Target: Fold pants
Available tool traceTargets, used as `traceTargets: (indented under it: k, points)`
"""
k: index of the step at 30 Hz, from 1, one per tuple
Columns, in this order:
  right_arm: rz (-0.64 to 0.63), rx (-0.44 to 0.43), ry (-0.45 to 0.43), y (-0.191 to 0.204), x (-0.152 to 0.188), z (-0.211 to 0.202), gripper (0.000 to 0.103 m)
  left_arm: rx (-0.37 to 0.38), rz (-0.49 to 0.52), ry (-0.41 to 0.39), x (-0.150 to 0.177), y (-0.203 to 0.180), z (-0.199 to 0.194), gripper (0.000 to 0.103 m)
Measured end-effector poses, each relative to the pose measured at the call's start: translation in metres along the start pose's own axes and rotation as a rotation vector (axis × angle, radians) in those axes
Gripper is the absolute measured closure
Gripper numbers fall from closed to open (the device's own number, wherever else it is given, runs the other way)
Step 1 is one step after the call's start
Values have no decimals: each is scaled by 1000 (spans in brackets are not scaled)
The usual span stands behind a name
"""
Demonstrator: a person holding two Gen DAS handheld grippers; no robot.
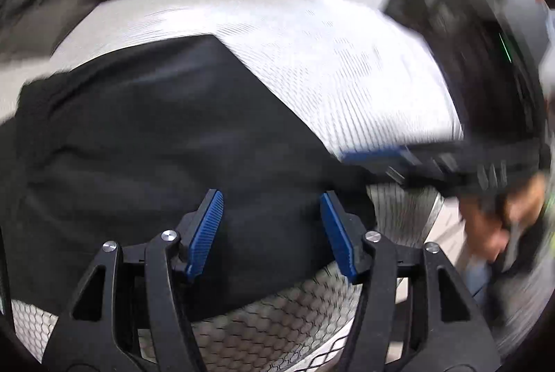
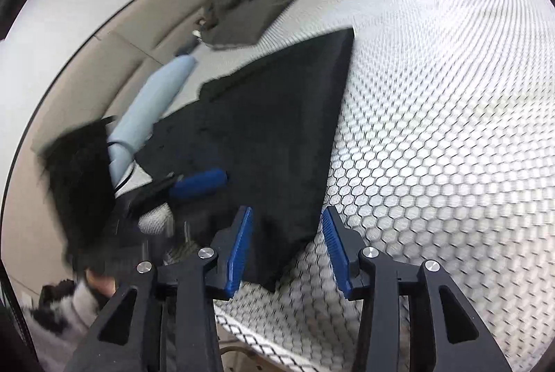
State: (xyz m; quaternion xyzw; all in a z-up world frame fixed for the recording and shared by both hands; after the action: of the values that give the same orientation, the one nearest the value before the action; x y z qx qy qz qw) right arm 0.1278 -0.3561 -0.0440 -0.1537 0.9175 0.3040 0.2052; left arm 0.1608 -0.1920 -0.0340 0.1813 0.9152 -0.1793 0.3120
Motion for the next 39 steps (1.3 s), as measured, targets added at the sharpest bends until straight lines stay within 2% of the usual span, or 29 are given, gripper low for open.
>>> traceTargets:
  k: [2,7,8,9,12,16,21,25,28,30,33,36,37,39]
  points:
    - [7,5,29,4,-1,18,60,-53,58,9,2,-9,11,44]
    - [17,17,22,3,-21,33,61,-23,31,33,-2,-7,21,43]
    - [12,40,14,3,-27,39,70,-22,35,35,-2,-4,21,43]
    - [16,71,19,3,-37,49,75,-24,38,37,2,1,18,43]
    - [35,83,42,1,-67,77,80,-23,31,42,1,2,22,43]
    - [69,96,38,-8,-117,102,81,5,16,51,-4,8,26,43]
    - [115,186,4,-31,-185,127,81,19,21,53,-5,11,28,42]
    - [137,214,-19,-44,-212,134,80,40,27,47,-3,14,24,41]
    - [181,190,-29,-46,-202,110,71,76,-13,30,3,15,9,41]
    - [186,140,-29,-43,-178,89,57,97,-85,8,-3,24,-1,41]
    - [229,89,1,-44,-125,64,57,103,-185,-49,-7,49,-23,41]
    - [321,-48,-11,-43,-71,46,58,56,-260,-106,-9,80,-42,41]
    - [332,-79,-13,-38,-59,44,60,31,-298,-132,-8,95,-52,41]
    - [336,-91,-27,-27,-45,46,75,-8,-336,-156,-6,114,-61,41]
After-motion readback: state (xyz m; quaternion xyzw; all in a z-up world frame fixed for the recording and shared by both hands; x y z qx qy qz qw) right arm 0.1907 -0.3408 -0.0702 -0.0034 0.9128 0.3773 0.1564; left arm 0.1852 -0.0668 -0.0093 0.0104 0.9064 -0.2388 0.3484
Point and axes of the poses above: each gripper's, at about its wrist camera, not at the fingertips, and z roughly the way its jaws point, y to its left, x to its underside, the point moved 4 cm from there along z, roughly the way its jaws point, and after that the axes turned 4 degrees about x, right-handed, at the moved point
